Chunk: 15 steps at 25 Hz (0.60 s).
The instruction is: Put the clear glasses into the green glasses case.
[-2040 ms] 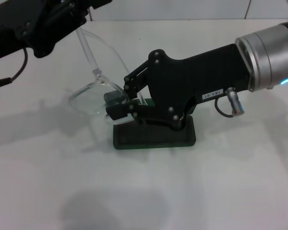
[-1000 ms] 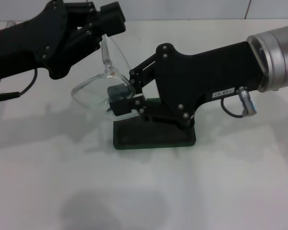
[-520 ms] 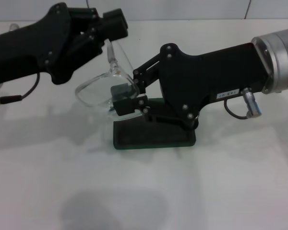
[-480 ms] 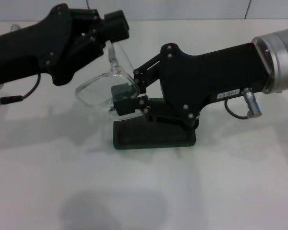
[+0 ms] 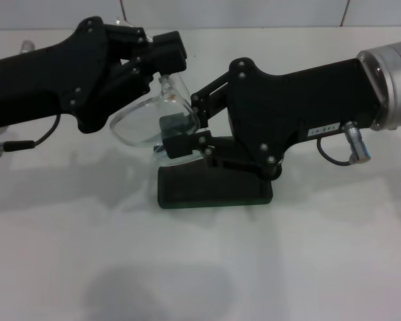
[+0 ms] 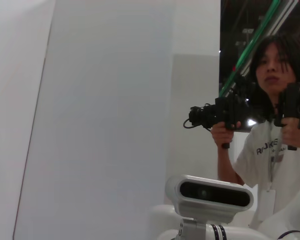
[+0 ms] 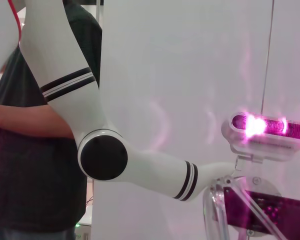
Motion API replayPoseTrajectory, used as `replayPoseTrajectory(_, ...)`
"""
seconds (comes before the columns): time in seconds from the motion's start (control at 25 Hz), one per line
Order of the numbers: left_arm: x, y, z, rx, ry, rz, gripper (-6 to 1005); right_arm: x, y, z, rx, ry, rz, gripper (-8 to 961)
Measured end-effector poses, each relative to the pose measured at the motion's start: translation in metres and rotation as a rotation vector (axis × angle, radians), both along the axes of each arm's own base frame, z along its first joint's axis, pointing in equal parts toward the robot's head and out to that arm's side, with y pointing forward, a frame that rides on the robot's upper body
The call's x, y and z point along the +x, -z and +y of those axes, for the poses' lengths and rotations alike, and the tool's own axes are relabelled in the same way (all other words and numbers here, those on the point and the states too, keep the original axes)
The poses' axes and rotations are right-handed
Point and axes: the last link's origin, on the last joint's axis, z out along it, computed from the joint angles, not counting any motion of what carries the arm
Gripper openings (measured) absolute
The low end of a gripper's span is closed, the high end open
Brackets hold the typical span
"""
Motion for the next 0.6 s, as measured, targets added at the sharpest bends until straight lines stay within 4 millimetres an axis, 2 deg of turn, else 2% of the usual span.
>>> replayPoseTrajectory(0.6,0.0008,0.0043,-0.0049,-0.008,0.04,0.013,62,0.0038,-0.0014,0.0015,0.007,0.009,0.006,117)
